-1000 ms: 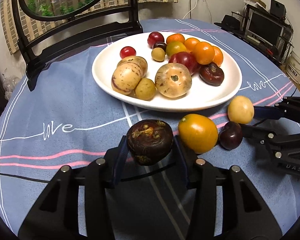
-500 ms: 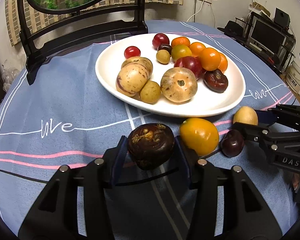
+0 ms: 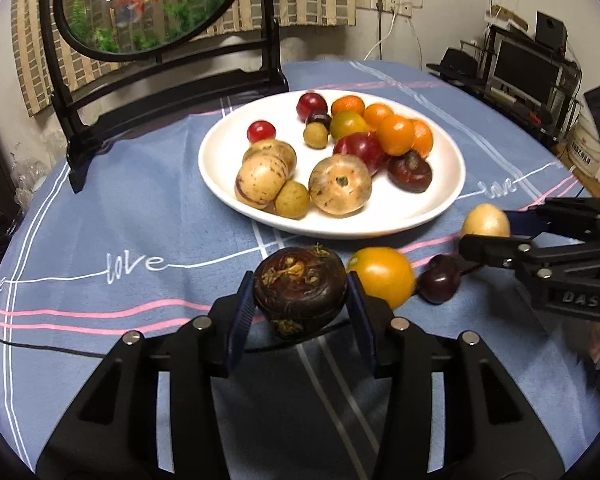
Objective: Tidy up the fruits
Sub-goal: 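Carry the purple fruit and potato onto the white plate and open both tools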
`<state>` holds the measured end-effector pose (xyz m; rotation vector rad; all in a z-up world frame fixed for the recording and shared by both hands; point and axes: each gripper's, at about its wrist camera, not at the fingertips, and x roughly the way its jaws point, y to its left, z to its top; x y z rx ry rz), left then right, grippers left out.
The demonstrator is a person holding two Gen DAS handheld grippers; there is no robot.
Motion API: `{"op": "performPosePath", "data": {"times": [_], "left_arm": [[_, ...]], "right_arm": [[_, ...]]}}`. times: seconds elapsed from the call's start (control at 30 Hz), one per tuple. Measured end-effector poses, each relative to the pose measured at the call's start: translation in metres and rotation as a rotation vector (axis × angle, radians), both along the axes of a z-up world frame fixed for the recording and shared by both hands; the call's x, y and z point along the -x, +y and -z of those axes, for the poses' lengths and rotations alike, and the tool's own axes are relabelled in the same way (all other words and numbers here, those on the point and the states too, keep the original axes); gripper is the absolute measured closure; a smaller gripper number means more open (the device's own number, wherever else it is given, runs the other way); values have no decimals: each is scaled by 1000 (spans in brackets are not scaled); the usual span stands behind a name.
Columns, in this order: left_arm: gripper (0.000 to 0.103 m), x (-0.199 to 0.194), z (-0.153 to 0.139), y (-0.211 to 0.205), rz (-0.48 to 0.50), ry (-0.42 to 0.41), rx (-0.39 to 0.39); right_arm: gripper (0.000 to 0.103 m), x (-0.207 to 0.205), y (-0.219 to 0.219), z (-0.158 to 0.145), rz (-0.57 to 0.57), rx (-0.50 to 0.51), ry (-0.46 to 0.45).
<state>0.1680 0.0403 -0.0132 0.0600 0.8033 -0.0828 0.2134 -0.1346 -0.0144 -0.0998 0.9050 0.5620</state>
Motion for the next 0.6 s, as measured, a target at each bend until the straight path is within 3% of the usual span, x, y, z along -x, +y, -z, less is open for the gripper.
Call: {"op": "performPosePath", "data": {"times": [0.3,0.43,0.6], "left_arm": [[57,0,-47,-6,-2,-103,-27],[57,-27,-60,-10,-39,-119,-46],[57,-70,-58,-8,-102,-93,-25]], "right_arm": [[64,6,-4,-41,28,-86,-127],[64,-21,8,-52,39,-57,-170],[64,-74,24,-49,54,-22,-145]]}}
